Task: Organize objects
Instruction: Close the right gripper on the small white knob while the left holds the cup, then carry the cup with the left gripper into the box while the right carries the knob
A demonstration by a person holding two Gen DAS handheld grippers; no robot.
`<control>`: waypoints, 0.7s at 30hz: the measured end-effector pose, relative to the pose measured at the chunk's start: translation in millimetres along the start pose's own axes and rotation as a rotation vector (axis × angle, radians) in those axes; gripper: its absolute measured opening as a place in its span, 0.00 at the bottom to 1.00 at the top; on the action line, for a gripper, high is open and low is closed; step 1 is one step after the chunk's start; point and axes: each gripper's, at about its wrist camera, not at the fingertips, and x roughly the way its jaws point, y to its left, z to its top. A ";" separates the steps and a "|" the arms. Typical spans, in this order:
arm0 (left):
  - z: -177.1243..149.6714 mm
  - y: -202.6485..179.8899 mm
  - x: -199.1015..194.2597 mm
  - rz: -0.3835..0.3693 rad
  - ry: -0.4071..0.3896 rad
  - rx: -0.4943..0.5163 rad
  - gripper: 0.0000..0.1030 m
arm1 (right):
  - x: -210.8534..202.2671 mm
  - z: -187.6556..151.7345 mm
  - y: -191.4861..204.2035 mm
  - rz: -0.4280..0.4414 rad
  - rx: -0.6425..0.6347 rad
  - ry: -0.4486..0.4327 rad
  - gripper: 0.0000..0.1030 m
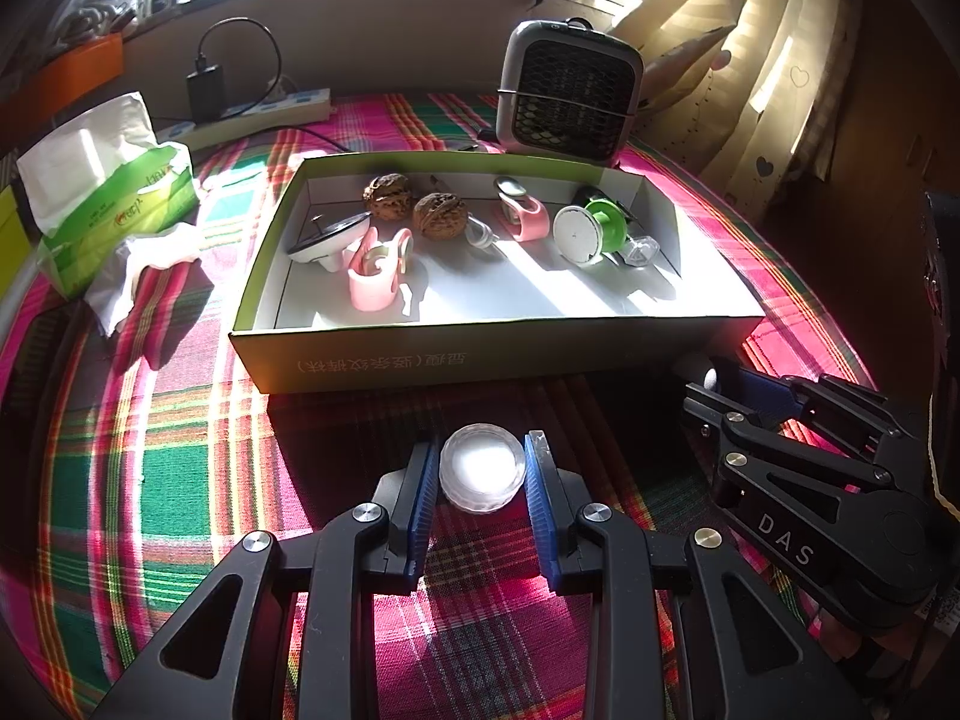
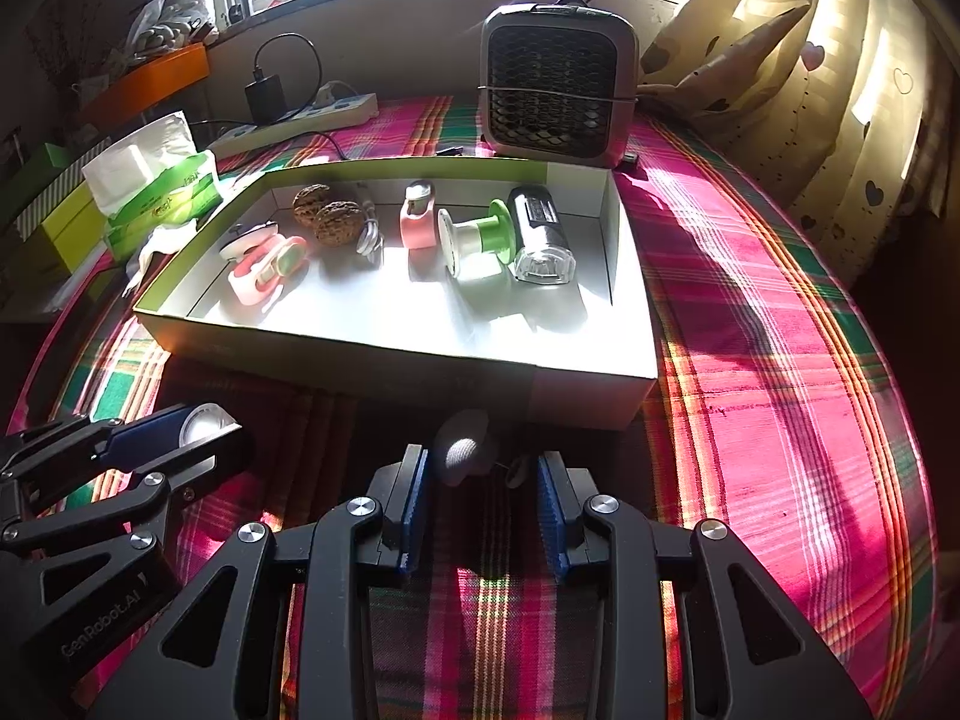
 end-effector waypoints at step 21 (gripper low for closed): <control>4.6 0.8 -11.1 -0.002 -0.011 -0.002 0.25 | -9.8 -2.8 -3.2 0.065 0.007 -0.040 0.32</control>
